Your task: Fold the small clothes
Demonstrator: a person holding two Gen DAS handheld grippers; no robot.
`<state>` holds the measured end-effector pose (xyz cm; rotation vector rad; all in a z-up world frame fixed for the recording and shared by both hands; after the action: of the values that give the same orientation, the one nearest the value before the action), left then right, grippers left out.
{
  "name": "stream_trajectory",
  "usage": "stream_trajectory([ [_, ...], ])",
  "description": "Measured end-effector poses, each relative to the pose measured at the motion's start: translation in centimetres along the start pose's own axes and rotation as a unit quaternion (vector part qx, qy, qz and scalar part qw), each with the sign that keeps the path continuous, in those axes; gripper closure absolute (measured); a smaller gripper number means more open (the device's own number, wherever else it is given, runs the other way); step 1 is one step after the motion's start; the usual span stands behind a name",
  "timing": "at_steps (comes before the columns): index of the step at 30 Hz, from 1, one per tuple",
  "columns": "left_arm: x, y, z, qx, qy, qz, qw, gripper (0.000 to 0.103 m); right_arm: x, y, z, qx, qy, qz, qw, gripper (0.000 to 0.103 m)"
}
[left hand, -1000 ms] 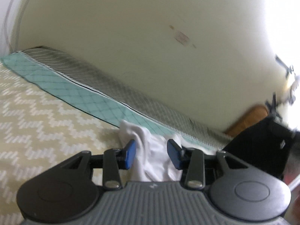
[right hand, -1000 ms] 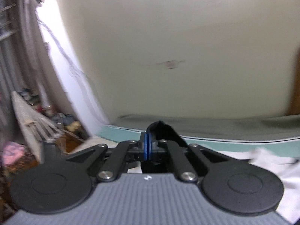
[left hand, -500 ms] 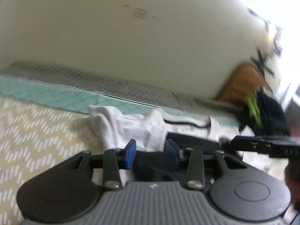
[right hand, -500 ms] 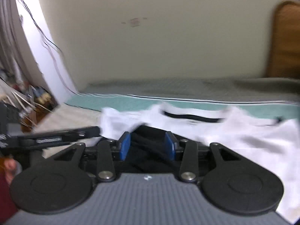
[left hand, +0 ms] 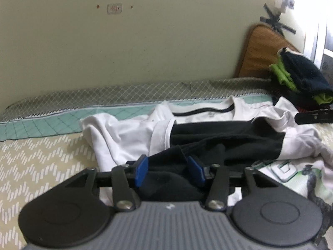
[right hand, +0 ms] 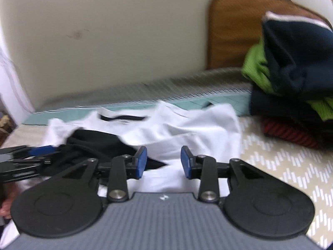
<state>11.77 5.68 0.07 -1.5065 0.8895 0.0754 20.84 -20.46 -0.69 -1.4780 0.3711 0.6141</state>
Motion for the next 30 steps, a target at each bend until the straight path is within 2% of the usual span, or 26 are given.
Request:
stream_trajectory([
  [3, -1.2, -0.5, -0.5, 0.007, 0.032, -0.042, 0.9986, 0.058, 1.5, 1.1, 0.5, -0.031, 0.006, -0.008, 0.999, 0.056],
  [5, -1.8, -0.5, -0.9, 0.017, 0.040, -0.053, 0.9976, 0.058, 4.0, 2.0, -1.0, -0.029, 0.046, 0.018, 0.998, 0.056],
  [6, -1.5, -0.4, -1.1, 0.022, 0.037, -0.046, 0.9980, 0.058, 5.7, 2.6, -2.2, -0.008, 0.060, 0.036, 0.997, 0.056],
  [7, -1.0, -0.3, -1.2, 0.025, 0.031, -0.032, 0.9987, 0.058, 6.1, 3.0, -3.2, 0.021, 0.050, 0.016, 0.998, 0.057],
  [10, 1.0, 0.0, -0.7, 0.013, 0.014, 0.025, 0.9995, 0.060, 6.7, 3.2, -4.1, 0.052, 0.037, 0.020, 0.998, 0.057],
  [12, 0.9, -0.1, -0.4, 0.003, 0.022, 0.019, 0.9996, 0.058, 6.1, 3.3, -4.3, 0.054, 0.041, 0.010, 0.998, 0.055],
  [15, 0.9, 0.0, -0.6, 0.008, 0.020, 0.021, 0.9995, 0.053, 5.6, 3.8, -4.6, 0.060, 0.043, -0.010, 0.997, 0.039],
  [18, 0.9, 0.0, -0.7, 0.012, 0.020, 0.021, 0.9995, 0.047, 3.7, 4.0, -6.9, 0.078, 0.049, -0.010, 0.996, 0.031],
  [19, 0.7, 0.1, -0.6, 0.011, 0.021, 0.021, 0.9995, 0.047, 3.6, 4.3, -7.3, 0.093, 0.050, -0.001, 0.994, 0.030],
  [22, 0.8, 0.1, -0.6, 0.009, 0.021, 0.021, 0.9995, 0.047, 3.7, 4.4, -8.2, 0.127, 0.040, -0.010, 0.991, 0.029],
  [30, 0.9, 0.1, -0.6, 0.013, 0.018, 0.023, 0.9995, 0.046, 4.7, 4.8, -8.6, 0.138, 0.041, -0.020, 0.989, 0.029],
])
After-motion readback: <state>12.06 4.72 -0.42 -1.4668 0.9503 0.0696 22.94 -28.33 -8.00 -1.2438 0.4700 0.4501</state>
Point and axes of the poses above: each gripper's, at about its wrist camera, not at the fingertips, and x roughly the way its jaws point, z to its left, y to its underside, the point moved 3 cm from there along x, roughly the way its jaws point, and after that the axes turned 13 degrees about y, right-handed, at the moved point
